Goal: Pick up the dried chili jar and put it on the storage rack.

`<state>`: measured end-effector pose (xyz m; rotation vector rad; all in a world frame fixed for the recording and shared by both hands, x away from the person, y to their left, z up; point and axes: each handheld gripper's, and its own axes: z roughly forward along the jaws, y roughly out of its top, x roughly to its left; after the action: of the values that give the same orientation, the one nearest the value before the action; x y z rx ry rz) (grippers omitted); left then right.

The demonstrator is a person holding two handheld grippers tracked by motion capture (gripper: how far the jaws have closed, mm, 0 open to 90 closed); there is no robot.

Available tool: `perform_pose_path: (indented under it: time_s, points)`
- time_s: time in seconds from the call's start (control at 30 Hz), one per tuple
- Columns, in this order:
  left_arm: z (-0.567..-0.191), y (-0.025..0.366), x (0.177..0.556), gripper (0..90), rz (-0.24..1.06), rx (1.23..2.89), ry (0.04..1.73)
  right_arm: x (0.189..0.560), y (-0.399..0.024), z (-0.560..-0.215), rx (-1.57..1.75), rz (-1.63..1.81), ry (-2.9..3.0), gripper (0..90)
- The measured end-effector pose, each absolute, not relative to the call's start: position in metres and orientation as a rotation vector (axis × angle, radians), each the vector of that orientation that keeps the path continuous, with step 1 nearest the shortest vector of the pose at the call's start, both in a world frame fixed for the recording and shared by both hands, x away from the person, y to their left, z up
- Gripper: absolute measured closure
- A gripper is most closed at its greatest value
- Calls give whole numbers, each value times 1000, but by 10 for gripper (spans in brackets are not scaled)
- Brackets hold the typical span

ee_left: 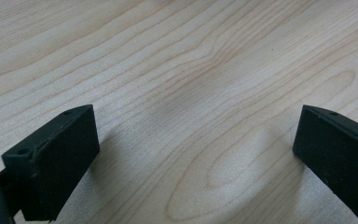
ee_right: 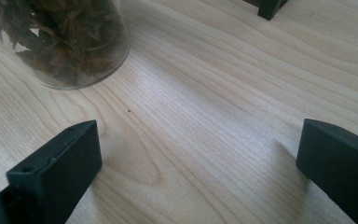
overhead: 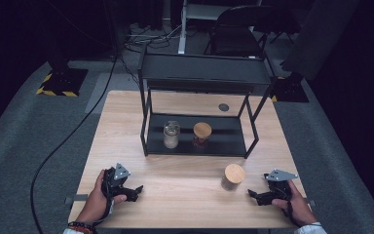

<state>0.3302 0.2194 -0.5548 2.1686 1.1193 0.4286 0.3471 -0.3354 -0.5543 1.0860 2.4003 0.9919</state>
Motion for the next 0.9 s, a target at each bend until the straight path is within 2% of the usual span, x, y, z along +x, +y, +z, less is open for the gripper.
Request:
perform_pose_path:
  time_s: [0.9]
  points:
    - [-555,219,330,0,429,2168,1120,341,-327,-540,1050,924,2392,20]
